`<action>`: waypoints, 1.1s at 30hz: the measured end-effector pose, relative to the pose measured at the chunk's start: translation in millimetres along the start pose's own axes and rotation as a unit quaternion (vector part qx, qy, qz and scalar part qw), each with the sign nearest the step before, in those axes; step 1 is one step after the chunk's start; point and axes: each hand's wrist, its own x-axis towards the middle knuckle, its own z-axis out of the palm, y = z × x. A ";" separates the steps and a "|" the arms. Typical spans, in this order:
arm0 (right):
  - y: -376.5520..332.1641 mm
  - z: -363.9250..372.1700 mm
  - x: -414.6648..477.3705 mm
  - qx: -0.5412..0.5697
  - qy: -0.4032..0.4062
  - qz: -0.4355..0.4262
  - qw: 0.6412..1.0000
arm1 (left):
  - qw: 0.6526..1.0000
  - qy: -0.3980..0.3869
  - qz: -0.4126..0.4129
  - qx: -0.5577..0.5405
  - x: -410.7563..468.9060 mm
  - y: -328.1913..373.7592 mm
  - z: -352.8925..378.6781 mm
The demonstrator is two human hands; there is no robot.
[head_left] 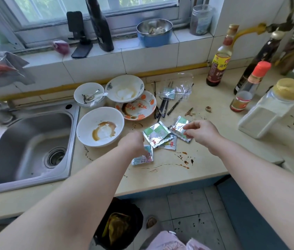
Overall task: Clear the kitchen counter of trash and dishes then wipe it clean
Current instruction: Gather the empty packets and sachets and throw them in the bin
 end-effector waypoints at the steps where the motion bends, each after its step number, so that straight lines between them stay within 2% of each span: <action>1: 0.1 0.2 2.2 0.000 0.002 0.002 1.000 | 1.000 -0.001 0.011 0.020 3.5 -2.1 0.7; 8: 0.4 2.2 11.1 0.004 0.025 0.018 1.000 | 0.987 0.001 0.066 0.147 18.4 -13.0 7.7; 21: 7.6 19.1 41.7 -0.014 0.006 0.035 0.999 | 0.983 -0.030 0.071 0.169 31.1 -12.3 3.1; 23: 8.0 15.2 46.9 -0.019 0.011 0.036 0.999 | 0.990 -0.030 0.055 0.124 32.5 -8.6 -4.3; 26: 11.9 4.3 54.5 -0.053 0.048 0.045 0.996 | 0.999 -0.012 0.025 -0.021 39.8 -1.3 -19.1; 29: 17.0 -7.4 61.5 -0.141 0.084 0.048 0.985 | 0.987 0.038 0.005 -0.156 49.8 9.3 -33.3; 33: 21.5 -10.4 73.8 -0.230 0.067 0.036 0.970 | 0.973 0.065 -0.014 -0.222 59.0 20.6 -45.3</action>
